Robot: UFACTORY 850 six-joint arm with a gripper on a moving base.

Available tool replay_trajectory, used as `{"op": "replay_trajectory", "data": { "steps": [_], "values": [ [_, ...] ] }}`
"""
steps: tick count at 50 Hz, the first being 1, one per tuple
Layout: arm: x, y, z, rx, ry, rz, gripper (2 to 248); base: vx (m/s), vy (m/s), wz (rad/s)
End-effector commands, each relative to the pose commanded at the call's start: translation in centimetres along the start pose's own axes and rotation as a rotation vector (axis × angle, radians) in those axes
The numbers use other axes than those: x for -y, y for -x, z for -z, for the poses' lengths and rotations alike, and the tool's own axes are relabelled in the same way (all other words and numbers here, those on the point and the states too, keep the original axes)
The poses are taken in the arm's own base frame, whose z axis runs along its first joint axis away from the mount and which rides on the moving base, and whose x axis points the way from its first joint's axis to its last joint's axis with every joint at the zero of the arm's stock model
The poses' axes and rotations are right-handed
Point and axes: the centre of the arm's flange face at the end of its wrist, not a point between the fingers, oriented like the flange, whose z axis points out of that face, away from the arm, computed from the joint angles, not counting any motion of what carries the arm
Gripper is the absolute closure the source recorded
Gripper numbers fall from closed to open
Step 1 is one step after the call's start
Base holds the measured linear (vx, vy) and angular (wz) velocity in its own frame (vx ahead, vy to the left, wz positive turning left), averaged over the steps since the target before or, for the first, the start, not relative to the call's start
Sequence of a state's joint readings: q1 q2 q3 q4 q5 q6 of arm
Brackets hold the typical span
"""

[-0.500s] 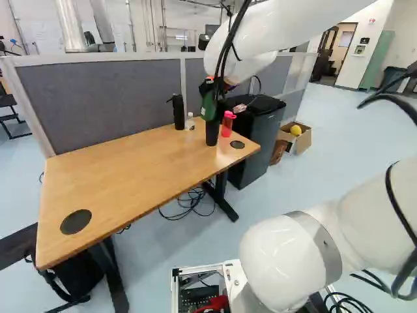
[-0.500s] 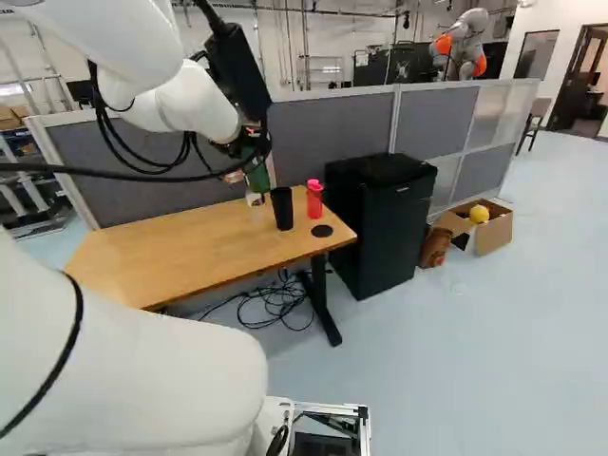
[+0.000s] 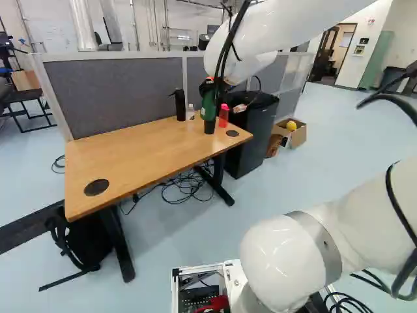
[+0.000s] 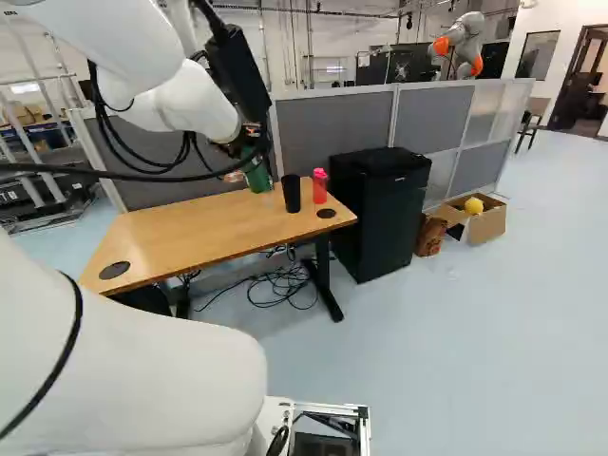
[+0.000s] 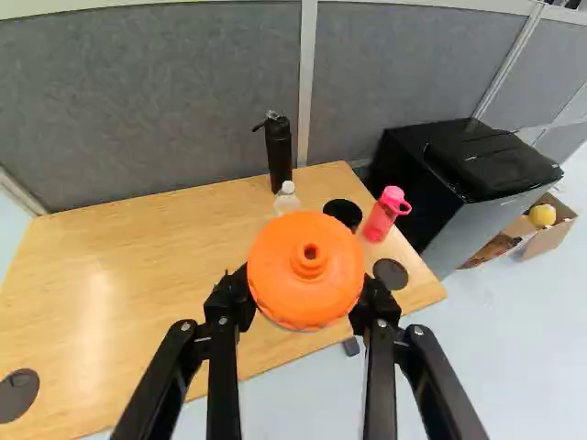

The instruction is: Pick up the green bottle from the table

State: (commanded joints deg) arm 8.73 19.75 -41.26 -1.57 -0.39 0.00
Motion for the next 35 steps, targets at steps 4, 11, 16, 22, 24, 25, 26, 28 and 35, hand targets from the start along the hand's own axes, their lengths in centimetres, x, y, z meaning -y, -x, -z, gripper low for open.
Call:
{"op": "replay_trajectory", "data": {
  "steps": [4, 11, 16, 22, 24, 25, 26, 28, 35],
  "values": [
    [0.0, 0.0, 0.0, 0.0, 0.0, 0.0, 129, -0.269, -0.002, 0.025],
    [0.0, 0.0, 0.0, 0.0, 0.0, 0.0, 129, -0.228, -0.001, 0.02],
    [0.0, 0.0, 0.0, 0.0, 0.0, 0.0, 129, -0.166, 0.001, 0.019],
    [0.0, 0.0, 0.0, 0.0, 0.0, 0.0, 129, -0.096, -0.002, 0.007],
    [0.0, 0.0, 0.0, 0.0, 0.0, 0.0, 129, -0.025, 0.001, 0.009],
    [0.0, 0.0, 0.0, 0.0, 0.0, 0.0, 129, 0.0, 0.0, 0.0],
    [0.0, 0.0, 0.0, 0.0, 0.0, 0.0, 129, 0.0, 0.0, 0.0],
    [0.0, 0.0, 0.0, 0.0, 0.0, 0.0, 129, 0.0, 0.0, 0.0],
    [0.0, 0.0, 0.0, 0.0, 0.0, 0.0, 129, 0.0, 0.0, 0.0]
  ]
}}
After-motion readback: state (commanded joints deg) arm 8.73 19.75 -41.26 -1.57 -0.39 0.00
